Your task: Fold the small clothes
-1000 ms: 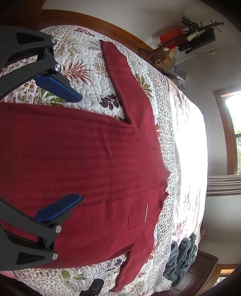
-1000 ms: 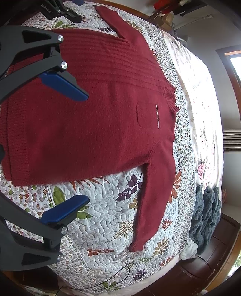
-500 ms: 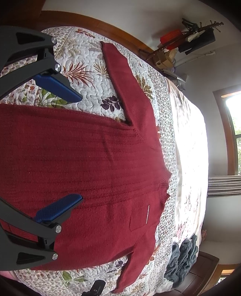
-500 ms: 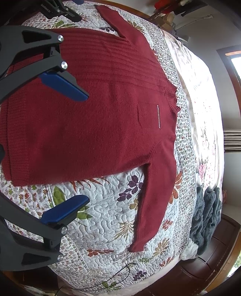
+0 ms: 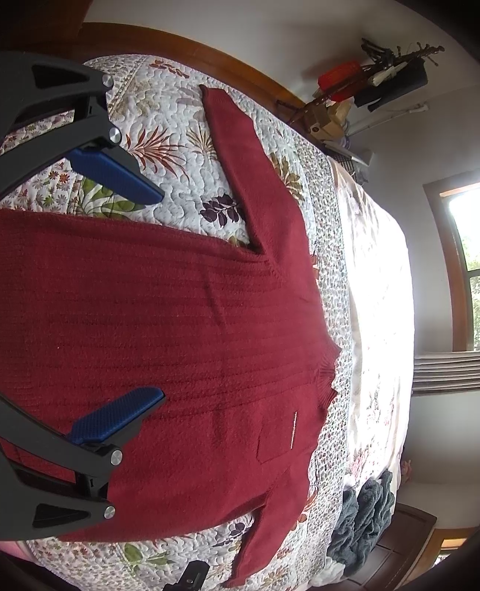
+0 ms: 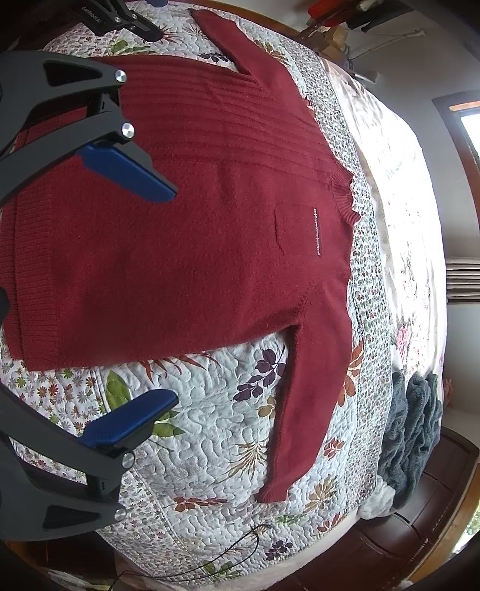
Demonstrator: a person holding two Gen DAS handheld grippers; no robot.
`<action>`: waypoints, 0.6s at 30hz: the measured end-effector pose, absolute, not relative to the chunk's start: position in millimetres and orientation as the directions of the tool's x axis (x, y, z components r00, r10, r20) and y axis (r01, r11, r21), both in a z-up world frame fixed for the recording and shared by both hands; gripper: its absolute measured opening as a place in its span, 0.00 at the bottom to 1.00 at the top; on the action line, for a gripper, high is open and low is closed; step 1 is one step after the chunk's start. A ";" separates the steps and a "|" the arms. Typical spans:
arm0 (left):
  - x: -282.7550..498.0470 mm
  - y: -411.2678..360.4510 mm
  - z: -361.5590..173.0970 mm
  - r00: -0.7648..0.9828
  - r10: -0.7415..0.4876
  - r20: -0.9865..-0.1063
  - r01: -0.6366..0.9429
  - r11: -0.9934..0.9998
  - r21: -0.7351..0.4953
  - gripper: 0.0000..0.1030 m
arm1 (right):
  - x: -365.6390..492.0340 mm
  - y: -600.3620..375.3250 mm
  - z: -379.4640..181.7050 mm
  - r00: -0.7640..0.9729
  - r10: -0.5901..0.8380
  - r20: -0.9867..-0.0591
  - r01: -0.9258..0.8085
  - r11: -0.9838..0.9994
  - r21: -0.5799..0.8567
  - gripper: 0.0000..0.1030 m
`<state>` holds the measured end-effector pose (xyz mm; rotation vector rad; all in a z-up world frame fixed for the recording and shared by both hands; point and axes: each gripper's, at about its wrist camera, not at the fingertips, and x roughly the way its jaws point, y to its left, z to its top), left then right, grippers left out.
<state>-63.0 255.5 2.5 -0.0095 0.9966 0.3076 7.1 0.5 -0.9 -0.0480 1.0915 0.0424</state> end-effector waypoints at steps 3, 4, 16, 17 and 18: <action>-62.4 255.5 2.8 0.503 0.251 -0.827 -0.259 0.957 0.133 0.96 | 7.2 -0.3 -0.9 0.460 0.012 -0.888 -0.058 0.998 -0.016 0.97; -62.3 255.5 2.7 0.503 0.250 -0.827 -0.259 0.957 0.132 0.96 | 7.1 0.4 -0.8 0.461 0.010 -0.887 -0.058 0.998 -0.019 0.97; -63.3 255.7 2.1 0.504 0.255 -0.825 -0.263 0.955 0.135 0.96 | 7.6 0.4 0.0 0.462 0.007 -0.887 -0.059 0.998 -0.023 0.97; -63.5 255.4 2.0 0.504 0.256 -0.825 -0.263 0.955 0.136 0.96 | 8.0 0.7 0.3 0.463 0.007 -0.887 -0.059 0.998 -0.022 0.97; -63.5 255.0 1.9 0.504 0.256 -0.825 -0.262 0.955 0.137 0.96 | 8.0 0.7 0.2 0.463 0.007 -0.887 -0.059 0.998 -0.023 0.97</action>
